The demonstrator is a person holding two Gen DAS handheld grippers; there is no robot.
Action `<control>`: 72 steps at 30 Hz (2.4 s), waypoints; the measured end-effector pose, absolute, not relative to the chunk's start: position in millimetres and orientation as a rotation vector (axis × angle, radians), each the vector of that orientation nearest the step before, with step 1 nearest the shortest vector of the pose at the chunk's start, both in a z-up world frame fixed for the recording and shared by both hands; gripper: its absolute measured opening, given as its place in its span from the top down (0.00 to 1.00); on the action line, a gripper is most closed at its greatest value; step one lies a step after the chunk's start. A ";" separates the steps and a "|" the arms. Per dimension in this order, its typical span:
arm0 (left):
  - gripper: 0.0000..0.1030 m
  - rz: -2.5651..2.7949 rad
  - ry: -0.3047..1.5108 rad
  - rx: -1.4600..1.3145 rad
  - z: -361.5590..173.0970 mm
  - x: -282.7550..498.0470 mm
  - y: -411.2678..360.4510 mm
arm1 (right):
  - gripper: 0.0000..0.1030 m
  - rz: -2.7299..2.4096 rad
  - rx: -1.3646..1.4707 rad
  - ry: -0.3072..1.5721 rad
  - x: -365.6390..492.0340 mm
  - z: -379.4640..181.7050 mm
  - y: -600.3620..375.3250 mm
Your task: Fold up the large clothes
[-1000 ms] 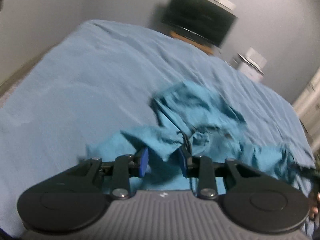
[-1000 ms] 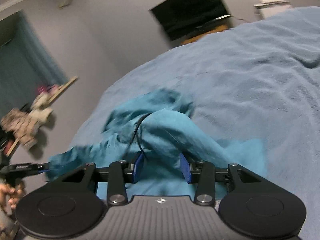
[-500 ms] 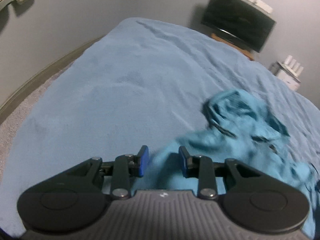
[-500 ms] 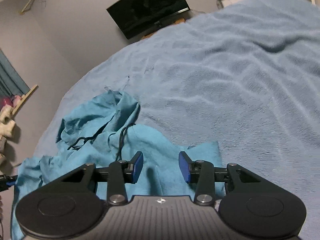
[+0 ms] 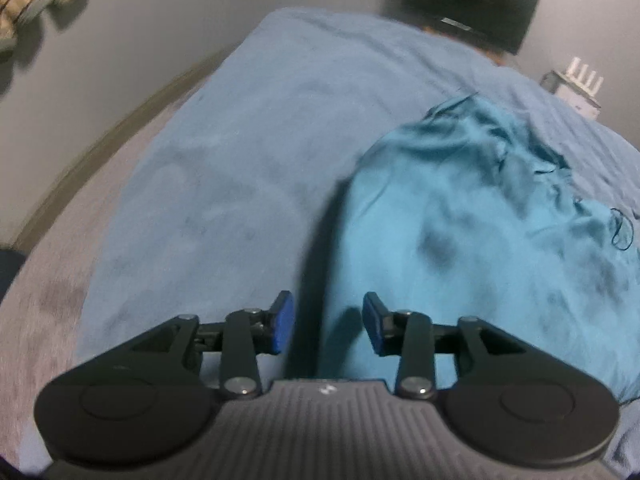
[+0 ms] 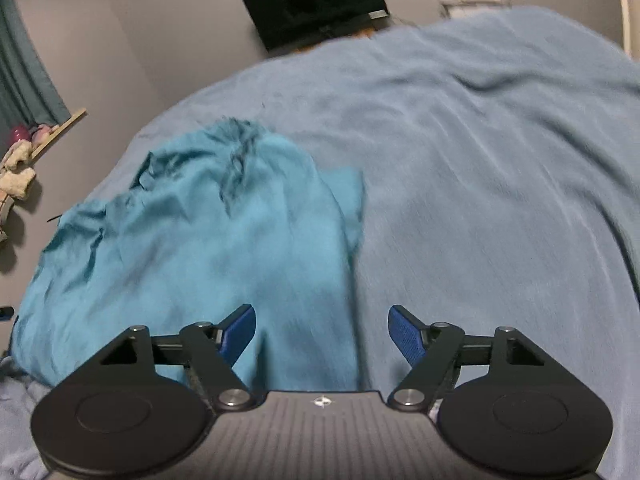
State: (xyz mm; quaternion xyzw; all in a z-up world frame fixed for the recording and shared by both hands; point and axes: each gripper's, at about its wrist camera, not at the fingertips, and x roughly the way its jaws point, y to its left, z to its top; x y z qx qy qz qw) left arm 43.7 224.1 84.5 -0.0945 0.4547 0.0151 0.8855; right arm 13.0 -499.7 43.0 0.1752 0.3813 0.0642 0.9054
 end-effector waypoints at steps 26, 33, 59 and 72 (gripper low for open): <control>1.00 -0.135 1.151 -0.016 51.4 37.8 207.5 | 0.93 0.169 0.393 0.633 -19.3 31.0 -507.6; 1.00 -0.117 1.228 0.091 35.6 50.7 192.1 | 0.92 0.153 0.415 0.743 -11.7 -5.2 -511.6; 0.75 -0.201 0.907 0.267 77.8 123.3 56.9 | 0.59 0.181 0.127 0.773 106.0 38.8 -381.5; 0.69 -0.180 0.875 0.069 62.4 139.5 123.9 | 0.56 0.142 0.196 0.722 116.6 24.1 -399.3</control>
